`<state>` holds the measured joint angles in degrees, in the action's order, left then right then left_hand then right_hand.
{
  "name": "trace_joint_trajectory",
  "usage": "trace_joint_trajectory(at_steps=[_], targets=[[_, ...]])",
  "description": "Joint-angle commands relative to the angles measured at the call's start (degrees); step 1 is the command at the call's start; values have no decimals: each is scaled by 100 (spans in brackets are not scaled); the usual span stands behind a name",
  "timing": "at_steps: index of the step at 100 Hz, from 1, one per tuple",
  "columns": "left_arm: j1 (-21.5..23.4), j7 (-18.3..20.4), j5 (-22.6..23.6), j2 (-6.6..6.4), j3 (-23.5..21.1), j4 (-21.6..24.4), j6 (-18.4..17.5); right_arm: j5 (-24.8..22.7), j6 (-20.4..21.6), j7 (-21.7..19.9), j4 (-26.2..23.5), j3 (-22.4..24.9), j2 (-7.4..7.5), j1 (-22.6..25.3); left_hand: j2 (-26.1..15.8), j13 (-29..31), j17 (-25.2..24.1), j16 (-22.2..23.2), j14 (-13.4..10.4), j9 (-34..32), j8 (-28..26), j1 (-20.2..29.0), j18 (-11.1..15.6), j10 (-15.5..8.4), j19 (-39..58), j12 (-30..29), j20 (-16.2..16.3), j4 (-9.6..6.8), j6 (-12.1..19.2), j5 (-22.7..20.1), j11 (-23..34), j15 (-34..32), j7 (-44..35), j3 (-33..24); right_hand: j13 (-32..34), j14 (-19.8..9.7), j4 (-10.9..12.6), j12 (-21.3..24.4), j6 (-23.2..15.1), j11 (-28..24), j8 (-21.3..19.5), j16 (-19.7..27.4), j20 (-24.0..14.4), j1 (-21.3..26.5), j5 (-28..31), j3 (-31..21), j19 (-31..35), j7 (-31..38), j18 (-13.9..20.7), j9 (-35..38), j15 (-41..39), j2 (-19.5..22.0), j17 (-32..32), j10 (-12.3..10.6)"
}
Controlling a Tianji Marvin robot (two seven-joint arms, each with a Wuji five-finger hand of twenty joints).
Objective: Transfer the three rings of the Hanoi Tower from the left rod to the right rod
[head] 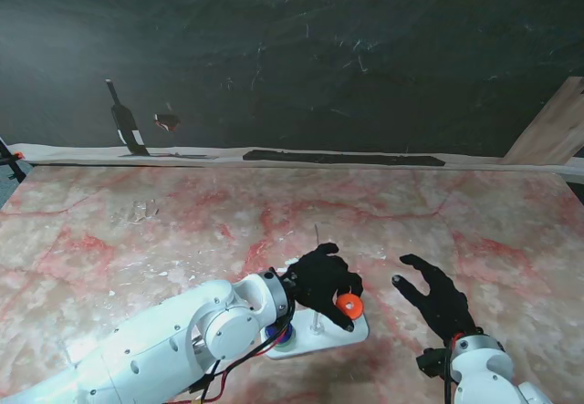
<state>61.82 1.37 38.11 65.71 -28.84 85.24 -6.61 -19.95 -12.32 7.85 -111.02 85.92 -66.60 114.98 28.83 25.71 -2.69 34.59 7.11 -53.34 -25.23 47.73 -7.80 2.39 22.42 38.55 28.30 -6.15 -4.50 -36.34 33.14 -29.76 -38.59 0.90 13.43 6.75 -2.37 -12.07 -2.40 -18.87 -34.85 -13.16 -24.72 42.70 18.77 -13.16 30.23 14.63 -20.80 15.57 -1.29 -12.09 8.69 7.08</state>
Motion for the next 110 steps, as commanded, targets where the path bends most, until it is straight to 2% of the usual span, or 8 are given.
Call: trace_joint_trajectory(at_steps=[1,31,110], targets=[[-84,-47,19,78,20,-78,-11,-4,-26,7,-12,-15,-34,44,-494,49,-82,63,-67,-55,-65,479,0,-4,8,70,-65,-100,431,-374,107,-114,-694,-626,-86,-64,102,39,42,-34,-67,-39,21,-140,-242,65,-20,-53,114,-217,43,106,26,-38],[-418,-253,-4,243,301,-485,-55,32,-44,30,-21,-19,-42,48,-506,28,-84,79,-78,-37,-74,468,5,-10,-12,82,-78,-108,432,-360,114,-133,-680,-628,-97,-62,104,41,43,-36,-67,-40,4,-146,-262,74,-36,-60,111,-229,44,122,29,-38],[-812,-220,-188,390,588,-1039,-242,108,5,-9,14,3,-40,36,-531,28,-78,87,-100,-16,-75,434,5,-23,-33,86,-75,-123,439,-352,102,-129,-661,-630,-87,-62,107,45,41,-35,-61,-46,-48,-171,-285,89,-63,-76,103,-231,39,149,27,-36]])
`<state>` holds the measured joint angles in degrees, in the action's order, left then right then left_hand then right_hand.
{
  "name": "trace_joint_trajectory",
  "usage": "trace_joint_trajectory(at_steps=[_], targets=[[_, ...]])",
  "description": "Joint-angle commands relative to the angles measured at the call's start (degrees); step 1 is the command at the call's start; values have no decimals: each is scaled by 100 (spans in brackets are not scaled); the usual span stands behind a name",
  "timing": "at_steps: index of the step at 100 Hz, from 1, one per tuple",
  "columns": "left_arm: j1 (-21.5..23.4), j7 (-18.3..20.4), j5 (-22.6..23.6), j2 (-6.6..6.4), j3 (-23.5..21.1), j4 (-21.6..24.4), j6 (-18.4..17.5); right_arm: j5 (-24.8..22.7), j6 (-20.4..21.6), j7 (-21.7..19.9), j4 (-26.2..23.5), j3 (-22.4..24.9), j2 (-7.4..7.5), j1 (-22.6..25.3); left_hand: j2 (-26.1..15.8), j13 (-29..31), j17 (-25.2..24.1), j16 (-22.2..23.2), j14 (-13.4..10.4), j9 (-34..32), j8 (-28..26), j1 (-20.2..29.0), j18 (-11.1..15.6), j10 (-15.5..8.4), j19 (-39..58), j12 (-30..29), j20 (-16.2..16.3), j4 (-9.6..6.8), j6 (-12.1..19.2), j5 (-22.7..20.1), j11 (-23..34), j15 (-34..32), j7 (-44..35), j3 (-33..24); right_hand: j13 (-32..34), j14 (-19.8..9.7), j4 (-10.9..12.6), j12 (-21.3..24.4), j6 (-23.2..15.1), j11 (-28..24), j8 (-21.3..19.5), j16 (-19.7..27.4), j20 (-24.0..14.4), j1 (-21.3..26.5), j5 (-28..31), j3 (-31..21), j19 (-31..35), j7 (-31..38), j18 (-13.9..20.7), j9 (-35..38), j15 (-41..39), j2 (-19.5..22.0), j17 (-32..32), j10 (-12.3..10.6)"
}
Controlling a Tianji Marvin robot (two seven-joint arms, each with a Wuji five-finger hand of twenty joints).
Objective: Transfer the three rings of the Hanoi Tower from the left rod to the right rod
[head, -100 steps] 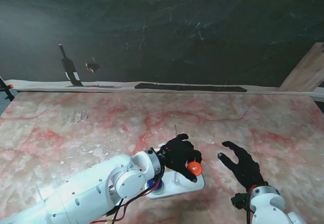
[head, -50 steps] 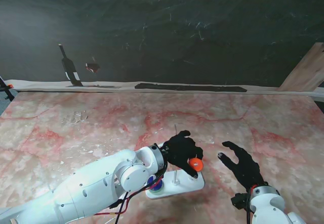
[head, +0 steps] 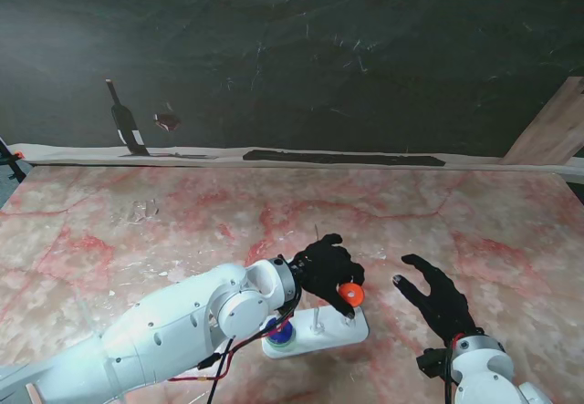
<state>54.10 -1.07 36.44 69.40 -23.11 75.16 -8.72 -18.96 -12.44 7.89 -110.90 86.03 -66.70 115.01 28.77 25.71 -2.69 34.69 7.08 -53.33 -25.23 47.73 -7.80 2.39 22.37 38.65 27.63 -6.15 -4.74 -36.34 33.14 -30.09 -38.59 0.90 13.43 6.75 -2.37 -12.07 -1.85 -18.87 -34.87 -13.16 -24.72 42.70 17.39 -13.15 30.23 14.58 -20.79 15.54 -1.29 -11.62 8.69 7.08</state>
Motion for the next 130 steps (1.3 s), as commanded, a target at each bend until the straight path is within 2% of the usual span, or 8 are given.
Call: trace_joint_trajectory(at_steps=[1,75,130], targets=[[-43,26,-24,22,18,-35,-33,10,18,-13,2,-8,-29,34,-523,29,-82,78,-100,-18,-75,433,5,-28,-29,76,-9,-123,465,-352,102,-96,-661,-628,-85,-59,107,45,-14,-36,-60,-46,-49,-170,-148,89,-62,-70,102,-228,38,101,26,-35],[-16,69,76,-16,50,165,-38,90,56,-14,26,4,-35,28,-578,39,-81,83,-103,-19,-75,404,10,-18,-28,78,-4,-127,453,-355,98,-96,-636,-620,-89,-56,104,48,-10,-30,-42,-48,-102,-191,-168,102,-47,-92,99,-231,39,125,19,-25],[-102,213,-15,-7,168,45,-62,120,44,-54,19,17,-30,34,-600,34,-83,86,-97,0,-91,395,10,-12,-39,78,-4,-136,445,-351,88,-88,-613,-617,-79,-37,102,48,-4,-32,-32,-49,-127,-208,-177,114,-30,-101,94,-230,37,151,18,-9]])
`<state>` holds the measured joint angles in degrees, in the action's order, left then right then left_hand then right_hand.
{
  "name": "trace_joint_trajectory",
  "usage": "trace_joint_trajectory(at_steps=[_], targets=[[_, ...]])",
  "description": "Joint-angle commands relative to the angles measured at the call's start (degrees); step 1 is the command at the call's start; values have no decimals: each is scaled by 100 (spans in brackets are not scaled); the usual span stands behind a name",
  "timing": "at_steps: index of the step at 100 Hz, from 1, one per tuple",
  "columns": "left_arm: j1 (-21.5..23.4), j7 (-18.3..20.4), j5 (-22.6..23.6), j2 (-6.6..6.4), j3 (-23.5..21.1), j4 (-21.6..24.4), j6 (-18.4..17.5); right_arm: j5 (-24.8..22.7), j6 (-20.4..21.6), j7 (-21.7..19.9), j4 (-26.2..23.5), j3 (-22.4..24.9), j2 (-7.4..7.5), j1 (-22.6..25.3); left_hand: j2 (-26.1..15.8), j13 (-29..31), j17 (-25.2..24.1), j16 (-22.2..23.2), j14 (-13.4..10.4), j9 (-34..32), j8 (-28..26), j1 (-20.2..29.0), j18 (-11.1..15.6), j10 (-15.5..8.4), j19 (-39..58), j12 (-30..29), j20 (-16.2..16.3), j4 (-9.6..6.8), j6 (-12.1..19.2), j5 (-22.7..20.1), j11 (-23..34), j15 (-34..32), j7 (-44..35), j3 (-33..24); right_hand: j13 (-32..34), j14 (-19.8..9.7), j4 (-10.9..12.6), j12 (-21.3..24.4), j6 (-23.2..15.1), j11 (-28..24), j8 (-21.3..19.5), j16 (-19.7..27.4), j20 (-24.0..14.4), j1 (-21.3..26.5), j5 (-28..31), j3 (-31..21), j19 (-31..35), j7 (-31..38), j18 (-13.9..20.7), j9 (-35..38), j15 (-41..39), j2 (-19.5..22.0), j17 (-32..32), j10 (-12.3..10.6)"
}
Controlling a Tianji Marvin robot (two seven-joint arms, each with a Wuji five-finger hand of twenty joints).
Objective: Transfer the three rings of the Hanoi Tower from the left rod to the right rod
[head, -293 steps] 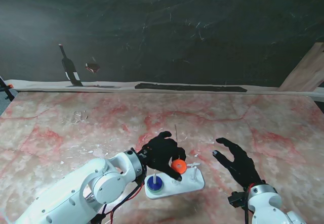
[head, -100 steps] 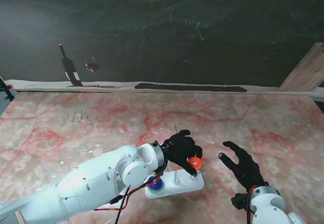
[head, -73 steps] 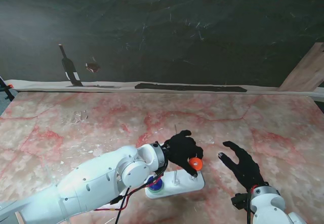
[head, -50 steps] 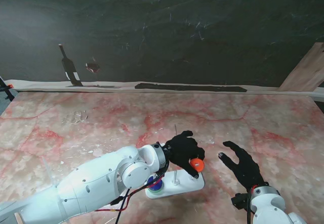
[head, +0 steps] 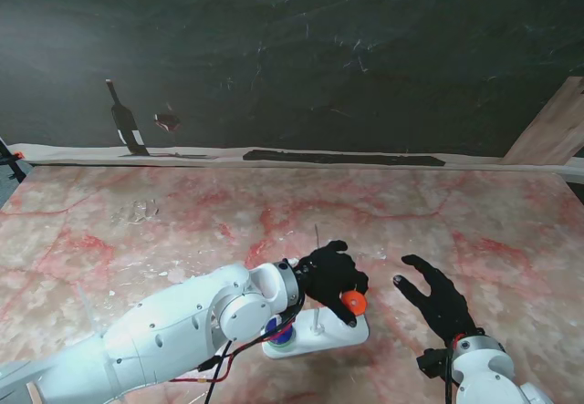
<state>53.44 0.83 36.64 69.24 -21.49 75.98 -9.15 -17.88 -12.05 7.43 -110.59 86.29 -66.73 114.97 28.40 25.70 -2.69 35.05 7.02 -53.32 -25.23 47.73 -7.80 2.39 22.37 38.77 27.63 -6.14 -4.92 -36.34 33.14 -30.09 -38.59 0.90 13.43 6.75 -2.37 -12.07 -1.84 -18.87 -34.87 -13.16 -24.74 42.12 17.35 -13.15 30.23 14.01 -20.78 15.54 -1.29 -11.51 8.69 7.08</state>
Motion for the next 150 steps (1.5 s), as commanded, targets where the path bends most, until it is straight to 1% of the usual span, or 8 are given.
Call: trace_joint_trajectory(at_steps=[1,32,53,90,120,123,138,150], targets=[[-38,26,-38,10,8,-39,-20,12,5,-9,-12,-9,-27,38,-568,31,-84,49,-90,3,-91,398,10,-12,-40,67,-4,-138,464,-348,86,-87,-611,-620,-77,-39,102,48,-4,-31,-32,-50,-124,-151,-172,114,-30,-44,93,-232,37,143,18,-11],[-81,82,-90,23,51,-56,-26,24,8,-22,-2,-8,-25,31,-600,14,-86,48,-96,61,-85,339,12,-21,-46,59,-3,-139,439,-306,61,-79,-566,-600,-76,-38,101,48,-2,-31,-30,-50,-121,-154,-177,121,-34,-46,89,-230,38,145,18,-9],[-94,168,-62,-13,60,16,21,30,8,-39,4,-7,-22,22,-844,-144,-111,25,-67,371,-92,-122,8,-9,-171,-58,-41,-184,309,-130,-145,12,-200,-407,-71,-40,101,49,3,-30,-28,-50,-122,-155,-183,124,-30,-49,81,-232,36,148,16,-1],[-112,504,10,-144,92,249,239,58,5,-91,10,-3,-13,9,-486,-596,-211,-24,18,1109,-150,-390,52,90,-680,-291,7,-197,257,475,-511,269,395,-294,-85,-24,100,55,13,-17,-23,-48,-104,-160,-191,127,-56,-55,65,-251,41,133,31,20],[-128,566,45,-159,121,280,355,81,7,-96,23,-7,-14,-7,-309,-866,-247,-43,94,1620,-111,-552,74,210,-970,-375,117,-181,132,864,-700,403,741,-274,-109,-30,100,56,24,-15,-21,-45,-101,-161,-201,122,-76,-58,57,-273,47,130,41,31],[-131,568,45,-157,126,279,366,83,7,-95,24,-8,-14,-8,-294,-889,-211,-33,96,1685,-108,-588,79,221,-1122,-387,204,-179,106,892,-693,415,857,-315,-109,-27,100,55,24,-15,-21,-45,-99,-165,-198,123,-82,-57,54,-274,47,132,44,30],[-173,639,5,-153,180,270,396,92,10,-91,30,-10,-16,-14,-208,-1169,-250,-63,162,2367,-36,-678,47,406,-1258,-487,260,-168,-1,1331,-952,536,1127,-299,-119,-31,100,54,42,-19,-20,-44,-95,-166,-213,122,-104,-63,51,-288,48,128,48,38],[-204,726,-17,-164,226,295,442,109,32,-86,43,-3,-18,-12,-236,-1443,-177,-111,216,2888,98,-810,16,566,-1556,-639,141,-165,-159,1654,-1167,700,1526,-322,-124,-27,100,54,60,-22,-19,-44,-96,-169,-213,120,-120,-64,49,-291,49,129,47,36]])
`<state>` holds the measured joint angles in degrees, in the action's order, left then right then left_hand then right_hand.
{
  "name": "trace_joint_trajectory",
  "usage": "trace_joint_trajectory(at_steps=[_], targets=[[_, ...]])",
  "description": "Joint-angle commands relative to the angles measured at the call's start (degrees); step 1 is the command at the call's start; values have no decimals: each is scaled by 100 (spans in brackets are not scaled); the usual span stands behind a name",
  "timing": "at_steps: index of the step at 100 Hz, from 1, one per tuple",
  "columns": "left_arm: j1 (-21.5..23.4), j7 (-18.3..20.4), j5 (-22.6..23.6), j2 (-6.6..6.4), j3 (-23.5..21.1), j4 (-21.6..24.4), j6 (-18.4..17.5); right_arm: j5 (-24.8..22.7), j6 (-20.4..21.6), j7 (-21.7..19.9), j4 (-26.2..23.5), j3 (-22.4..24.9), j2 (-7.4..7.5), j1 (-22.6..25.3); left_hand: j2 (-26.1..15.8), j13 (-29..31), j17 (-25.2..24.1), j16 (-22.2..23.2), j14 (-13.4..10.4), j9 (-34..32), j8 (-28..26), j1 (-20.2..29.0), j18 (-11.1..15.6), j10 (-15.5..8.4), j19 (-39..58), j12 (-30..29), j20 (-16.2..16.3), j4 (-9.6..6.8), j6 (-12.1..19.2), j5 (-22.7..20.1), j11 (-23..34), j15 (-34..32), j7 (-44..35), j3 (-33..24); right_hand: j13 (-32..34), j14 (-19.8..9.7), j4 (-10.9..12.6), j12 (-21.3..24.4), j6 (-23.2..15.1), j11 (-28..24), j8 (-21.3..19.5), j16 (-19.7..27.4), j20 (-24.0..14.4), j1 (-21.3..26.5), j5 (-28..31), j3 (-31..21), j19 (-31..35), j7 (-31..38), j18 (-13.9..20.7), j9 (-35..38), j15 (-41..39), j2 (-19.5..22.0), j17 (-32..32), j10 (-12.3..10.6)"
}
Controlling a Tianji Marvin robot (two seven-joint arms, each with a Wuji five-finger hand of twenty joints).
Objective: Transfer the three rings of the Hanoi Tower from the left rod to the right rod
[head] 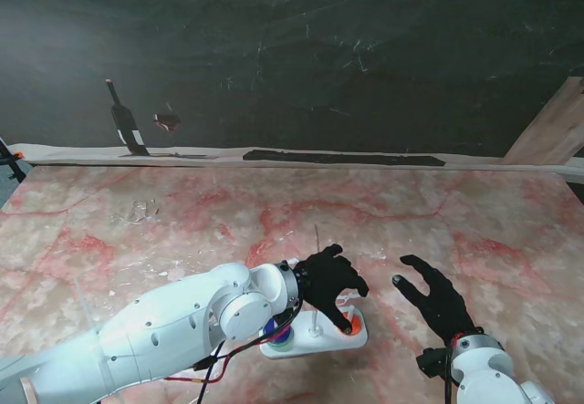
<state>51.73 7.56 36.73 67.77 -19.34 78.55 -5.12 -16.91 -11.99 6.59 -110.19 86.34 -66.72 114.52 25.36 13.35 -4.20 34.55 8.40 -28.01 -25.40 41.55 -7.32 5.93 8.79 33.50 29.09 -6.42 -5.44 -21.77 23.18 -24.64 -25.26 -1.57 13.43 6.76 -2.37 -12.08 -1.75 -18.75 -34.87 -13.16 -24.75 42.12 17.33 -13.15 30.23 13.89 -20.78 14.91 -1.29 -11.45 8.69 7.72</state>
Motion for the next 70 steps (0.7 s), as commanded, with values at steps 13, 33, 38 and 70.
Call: trace_joint_trajectory(at_steps=[13,33,38,70], targets=[[33,134,-11,-79,-55,167,117,18,33,13,2,-4,-23,42,-54,-336,12,-85,97,603,209,-306,-45,322,-342,-311,-160,-95,-251,398,-370,231,455,-39,-130,-27,101,55,49,-36,-19,-43,-101,-168,-218,115,-133,-56,47,-236,50,126,47,-21],[575,202,303,-334,-636,743,271,26,42,-1,2,-1,-20,42,-273,-369,18,-116,79,651,234,-405,-48,335,-359,-460,-217,-31,-328,426,-453,275,544,-3,-136,-21,100,54,63,-40,-21,-43,-120,-167,-222,115,-131,-56,49,-246,50,126,42,-24],[808,231,436,-414,-875,950,319,27,47,-4,3,0,-19,41,-282,-364,20,-120,72,628,235,-404,-48,333,-359,-469,-222,-20,-329,414,-446,278,548,2,-135,-30,100,52,63,-44,-22,-43,-124,-172,-224,116,-132,-57,51,-243,50,131,42,-27],[2616,380,1481,-754,-2412,2002,805,32,75,-22,16,0,-14,30,-304,-338,18,-121,103,604,247,-338,-72,370,-327,-500,-218,10,-376,465,-426,269,610,12,-140,-30,98,53,71,-47,-24,-43,-138,-169,-223,116,-152,-56,55,-248,50,147,45,-25]])
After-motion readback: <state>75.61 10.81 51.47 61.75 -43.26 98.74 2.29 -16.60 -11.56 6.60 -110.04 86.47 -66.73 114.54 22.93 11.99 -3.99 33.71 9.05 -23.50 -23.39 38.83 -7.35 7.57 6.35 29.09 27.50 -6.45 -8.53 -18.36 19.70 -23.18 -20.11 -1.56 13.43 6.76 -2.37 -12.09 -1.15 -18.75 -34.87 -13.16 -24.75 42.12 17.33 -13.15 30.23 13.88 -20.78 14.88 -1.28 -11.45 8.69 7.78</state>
